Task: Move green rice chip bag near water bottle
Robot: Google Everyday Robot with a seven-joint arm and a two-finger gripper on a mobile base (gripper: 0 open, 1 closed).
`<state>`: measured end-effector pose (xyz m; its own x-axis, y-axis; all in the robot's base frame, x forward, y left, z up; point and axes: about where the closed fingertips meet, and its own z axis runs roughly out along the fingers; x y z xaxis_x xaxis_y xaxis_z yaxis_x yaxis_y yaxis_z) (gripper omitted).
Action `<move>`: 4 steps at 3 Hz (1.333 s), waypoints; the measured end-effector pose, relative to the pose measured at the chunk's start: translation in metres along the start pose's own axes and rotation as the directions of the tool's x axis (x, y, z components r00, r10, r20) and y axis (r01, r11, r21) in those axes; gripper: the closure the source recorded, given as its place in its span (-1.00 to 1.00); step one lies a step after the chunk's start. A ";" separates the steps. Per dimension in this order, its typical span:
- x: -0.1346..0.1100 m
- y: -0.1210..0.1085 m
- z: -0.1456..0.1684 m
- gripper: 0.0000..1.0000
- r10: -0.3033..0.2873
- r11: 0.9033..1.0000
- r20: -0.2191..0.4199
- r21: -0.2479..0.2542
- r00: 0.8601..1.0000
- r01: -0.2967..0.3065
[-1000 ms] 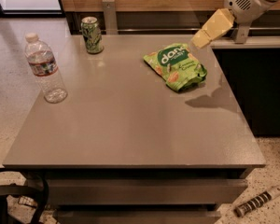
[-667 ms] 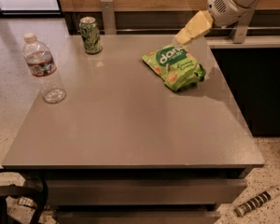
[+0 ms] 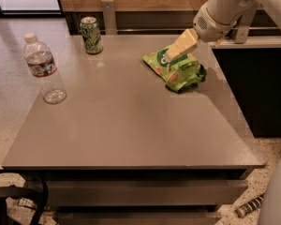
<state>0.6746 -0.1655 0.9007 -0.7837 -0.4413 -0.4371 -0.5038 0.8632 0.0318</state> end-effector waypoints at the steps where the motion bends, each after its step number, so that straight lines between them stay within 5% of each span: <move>1: 0.016 0.001 0.018 -1.00 0.018 1.000 -0.061 0.008 0.998 -0.017; 4: 0.009 0.003 0.066 -1.00 -0.020 1.000 -0.106 -0.007 0.994 0.020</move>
Offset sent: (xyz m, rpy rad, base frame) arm -0.0076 0.0028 -0.0605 -0.0341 0.1090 -0.0039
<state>0.6895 -0.1506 0.8373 -0.8074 -0.4822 -0.3401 -0.5216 0.8527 0.0293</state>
